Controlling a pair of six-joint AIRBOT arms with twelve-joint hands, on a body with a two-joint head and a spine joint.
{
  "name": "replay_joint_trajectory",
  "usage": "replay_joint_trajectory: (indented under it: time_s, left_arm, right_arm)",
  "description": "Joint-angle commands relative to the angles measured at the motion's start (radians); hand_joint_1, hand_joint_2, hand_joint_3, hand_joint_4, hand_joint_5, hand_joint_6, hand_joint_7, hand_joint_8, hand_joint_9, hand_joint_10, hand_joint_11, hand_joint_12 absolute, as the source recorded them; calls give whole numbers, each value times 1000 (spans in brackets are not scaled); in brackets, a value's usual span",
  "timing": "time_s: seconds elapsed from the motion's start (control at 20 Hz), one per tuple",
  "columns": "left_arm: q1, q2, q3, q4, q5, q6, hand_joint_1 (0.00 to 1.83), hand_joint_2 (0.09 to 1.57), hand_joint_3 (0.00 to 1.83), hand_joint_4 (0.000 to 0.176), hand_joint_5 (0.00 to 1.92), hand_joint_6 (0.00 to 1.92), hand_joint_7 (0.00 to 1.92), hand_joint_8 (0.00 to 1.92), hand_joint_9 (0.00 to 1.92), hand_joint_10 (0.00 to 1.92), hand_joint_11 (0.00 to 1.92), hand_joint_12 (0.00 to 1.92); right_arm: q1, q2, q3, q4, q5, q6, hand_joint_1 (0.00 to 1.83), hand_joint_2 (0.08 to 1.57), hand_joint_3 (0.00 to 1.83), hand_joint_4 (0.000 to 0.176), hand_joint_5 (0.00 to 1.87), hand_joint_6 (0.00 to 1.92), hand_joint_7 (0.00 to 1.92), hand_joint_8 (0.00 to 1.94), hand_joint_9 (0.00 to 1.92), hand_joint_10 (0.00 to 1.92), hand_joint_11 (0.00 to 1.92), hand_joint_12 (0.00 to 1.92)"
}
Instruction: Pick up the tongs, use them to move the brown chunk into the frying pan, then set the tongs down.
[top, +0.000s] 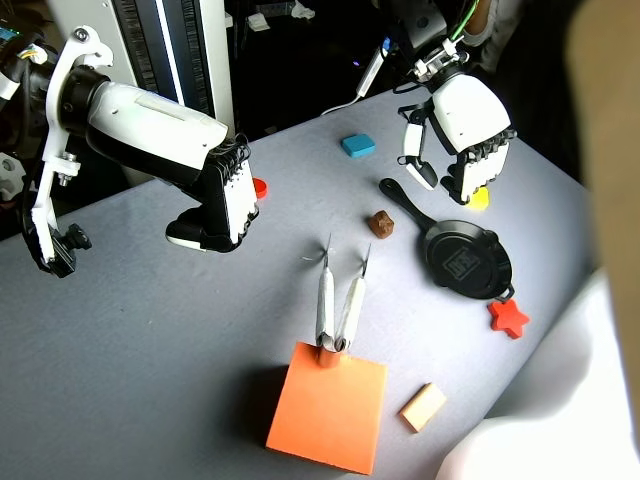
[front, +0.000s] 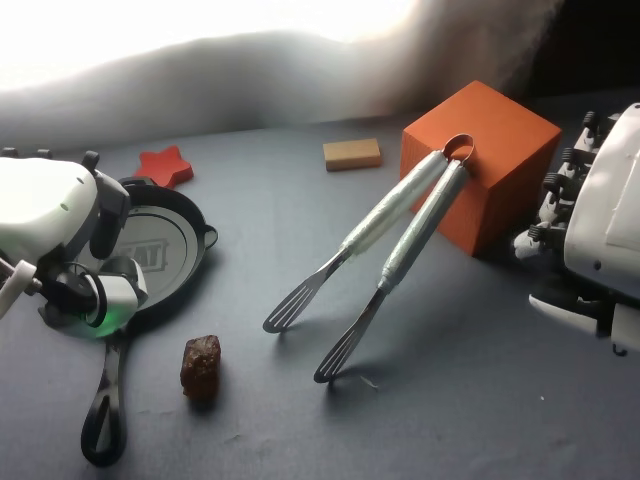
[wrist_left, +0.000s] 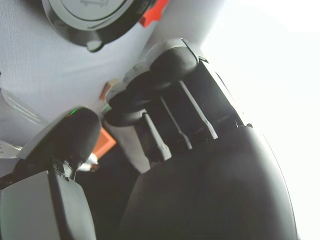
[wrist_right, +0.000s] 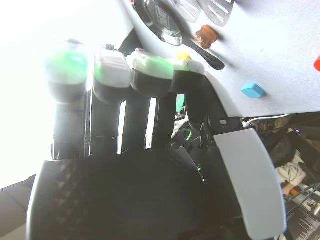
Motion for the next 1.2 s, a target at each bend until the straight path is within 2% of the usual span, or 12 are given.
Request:
replay_joint_trajectory:
  time_s: [0.0,0.15,0.2,0.25,0.3,0.35,0.6,0.7,0.8,0.9,1.0,1.15]
  left_arm:
    - [-7,9,-5,64,-97,6,485,1139,304,0,551,842,565,1244,545,1569,447,1905]
    - [-7,10,-15,42,-111,13,525,1269,15,0,535,919,548,1306,563,1617,475,1916]
    - [-7,10,-17,37,-111,18,567,1267,9,0,557,931,573,1254,557,1588,468,1920]
    - [-4,13,-22,36,-111,21,569,1272,9,0,540,922,549,1238,519,1573,425,1921]
    - [-1,17,-27,36,-111,21,582,1264,3,0,579,859,569,1186,520,1527,411,1921]
    - [1,19,-31,36,-111,21,622,1247,0,0,594,733,594,1127,541,1485,420,1900]
    - [12,22,-39,36,-111,25,538,1302,1,0,734,255,706,751,600,1259,437,1730]
    - [10,25,-37,36,-111,25,522,1302,0,0,766,133,688,539,533,1164,368,1709]
    - [-1,25,-32,36,-111,25,347,1334,1,0,654,34,622,172,422,653,118,1580]
    - [-13,25,-30,36,-108,30,148,1325,0,0,449,0,482,12,377,236,4,1288]
    - [-23,25,-30,35,-107,33,11,1307,0,0,250,4,336,2,317,64,0,999]
    - [-31,25,-30,25,-107,34,0,1207,0,0,58,6,79,8,62,5,0,112]
  right_arm:
    - [12,5,-4,2,106,-12,851,1190,72,0,481,971,643,395,497,860,134,1639]
    - [12,5,-6,2,102,-12,868,1209,0,0,546,615,748,110,508,882,158,1645]
    - [12,5,-6,2,101,-12,946,1256,7,0,662,1255,780,104,534,885,167,1664]
    - [13,5,-6,2,101,-12,948,1274,7,0,669,1411,789,98,538,882,164,1667]
    - [16,5,-6,2,101,-12,866,1227,0,0,475,928,781,80,526,872,127,1667]
    - [18,5,-6,2,100,-12,800,1225,0,0,478,673,780,60,520,845,132,1640]
    - [137,-52,24,38,-106,-9,465,1278,4,0,511,451,787,11,572,731,185,1574]
    - [175,-84,52,38,-138,23,298,1287,0,0,525,253,744,1,567,538,115,1504]
    - [195,-99,53,38,-127,23,193,1249,0,0,500,86,613,0,523,259,11,1407]
    - [196,-101,46,38,-125,21,147,1206,0,0,362,13,421,10,363,106,0,1033]
    - [195,-105,49,38,-125,11,134,1171,0,0,297,2,318,5,278,34,0,737]
    - [205,-124,68,38,-139,9,120,1120,0,0,203,2,231,2,208,3,0,562]
